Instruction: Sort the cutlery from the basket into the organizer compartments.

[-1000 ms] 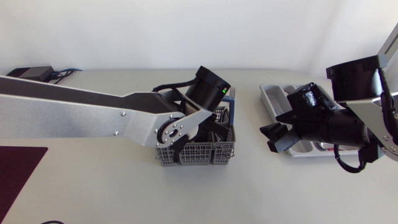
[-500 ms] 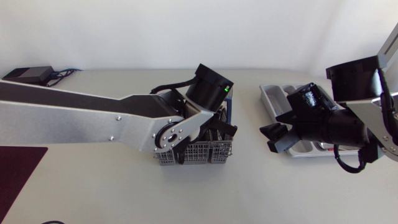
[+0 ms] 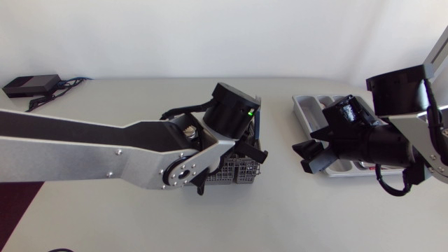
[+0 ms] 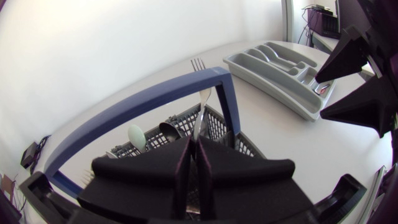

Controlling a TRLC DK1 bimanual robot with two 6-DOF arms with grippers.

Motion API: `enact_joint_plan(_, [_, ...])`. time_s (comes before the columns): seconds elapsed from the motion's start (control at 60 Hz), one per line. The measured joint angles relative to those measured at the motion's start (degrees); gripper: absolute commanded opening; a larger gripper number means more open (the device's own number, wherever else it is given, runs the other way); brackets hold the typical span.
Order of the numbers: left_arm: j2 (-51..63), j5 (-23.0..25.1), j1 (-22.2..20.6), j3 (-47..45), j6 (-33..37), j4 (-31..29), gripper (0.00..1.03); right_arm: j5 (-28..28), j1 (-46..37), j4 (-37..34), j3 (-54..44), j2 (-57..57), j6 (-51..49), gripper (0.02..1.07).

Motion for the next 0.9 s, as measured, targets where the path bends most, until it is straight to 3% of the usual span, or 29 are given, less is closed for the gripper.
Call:
enact_joint_plan(0.55, [-2.49,-2.99,-3.58,-5.99,8.94,7.98,0.04,0.00,0.04,0.00,-0.26,0.00,0.00,0.76])
enact_joint_plan(0.9, [-7.06,-3.80,-3.54,-5.62,12.33,5.20,0.04,0.00,0.11,0.00,-0.26,0.00,0.00,0.76])
